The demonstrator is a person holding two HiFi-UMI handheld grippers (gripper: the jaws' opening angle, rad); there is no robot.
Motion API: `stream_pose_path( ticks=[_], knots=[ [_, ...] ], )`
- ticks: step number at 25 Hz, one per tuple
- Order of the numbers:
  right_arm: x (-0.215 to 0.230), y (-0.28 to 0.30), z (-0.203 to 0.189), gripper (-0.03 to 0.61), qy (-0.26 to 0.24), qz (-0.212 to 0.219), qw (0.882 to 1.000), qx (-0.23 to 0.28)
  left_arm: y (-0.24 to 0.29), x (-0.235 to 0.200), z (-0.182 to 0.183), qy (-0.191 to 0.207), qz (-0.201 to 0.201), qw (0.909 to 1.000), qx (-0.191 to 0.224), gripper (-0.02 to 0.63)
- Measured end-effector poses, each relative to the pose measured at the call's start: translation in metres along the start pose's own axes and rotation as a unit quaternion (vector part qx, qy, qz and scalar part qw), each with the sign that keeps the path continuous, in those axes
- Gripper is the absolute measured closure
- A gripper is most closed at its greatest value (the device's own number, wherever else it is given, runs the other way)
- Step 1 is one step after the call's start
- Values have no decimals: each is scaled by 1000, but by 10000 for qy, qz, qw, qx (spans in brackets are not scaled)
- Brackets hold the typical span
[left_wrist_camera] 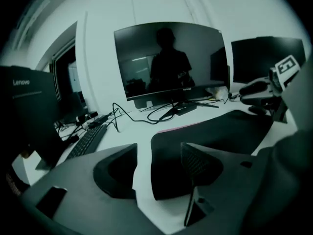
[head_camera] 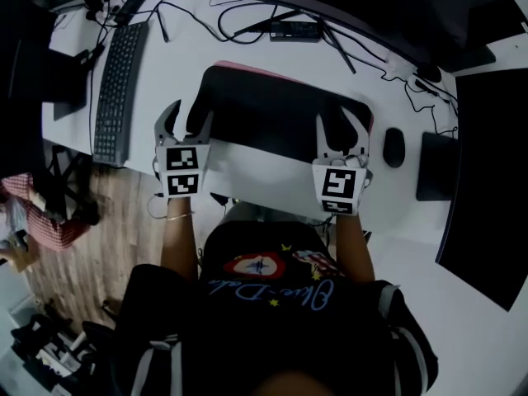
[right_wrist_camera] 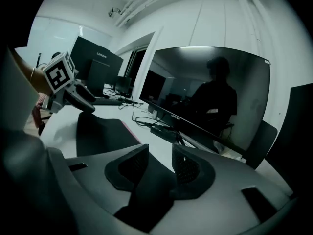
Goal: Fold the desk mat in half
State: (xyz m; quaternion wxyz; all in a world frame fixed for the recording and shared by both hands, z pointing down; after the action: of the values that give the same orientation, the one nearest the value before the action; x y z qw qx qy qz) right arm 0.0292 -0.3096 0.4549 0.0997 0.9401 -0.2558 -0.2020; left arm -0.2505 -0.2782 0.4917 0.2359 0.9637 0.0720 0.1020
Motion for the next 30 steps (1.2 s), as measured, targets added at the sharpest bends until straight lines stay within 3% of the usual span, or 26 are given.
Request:
stream_pose_path(
  ticks=[3,6,12,17,22,27,28,30],
  knots=[
    [-31,-7,10,459,152,264,9995,46,-21,0,-23,-654,-164,9977,-97,342],
    [-63,-12,16,494,278,563,9980,8,-41,3,-49,-1484,-320,9879,-328,345],
    [-115,-11,19,512,158,1182,9928,-113,-46,18,-69,-3044,-698,9488,-479,370],
    [-142,-6,10,517,-38,1462,9885,-396,-35,21,-74,-3681,-764,9237,-729,369],
    [-157,-5,-4,517,-276,1703,9817,-807,-25,19,-75,-4458,-816,8883,-746,368],
    [-164,-3,-16,518,-397,1921,9744,-1096,-18,19,-74,-4471,-871,8864,-829,372],
    [-166,-2,-19,522,-492,2010,9714,-1167,-17,19,-73,-4551,-884,8823,-818,373],
    [-173,-1,-25,540,-750,2286,9609,-1368,-14,18,-70,-4882,-895,8652,-716,371]
  ],
)
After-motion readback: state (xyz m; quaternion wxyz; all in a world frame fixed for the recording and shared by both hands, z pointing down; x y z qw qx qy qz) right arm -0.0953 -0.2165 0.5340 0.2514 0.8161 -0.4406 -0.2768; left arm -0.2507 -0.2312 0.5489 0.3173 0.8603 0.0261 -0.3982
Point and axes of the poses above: the fingertips, and each gripper's own axes: y forward along the fingers, x to its right, z out of its top, the point moved 2 cm from there along -y, backward along the fingers, and after that the axes turned 8 degrees about x, right-handed, at the moved point
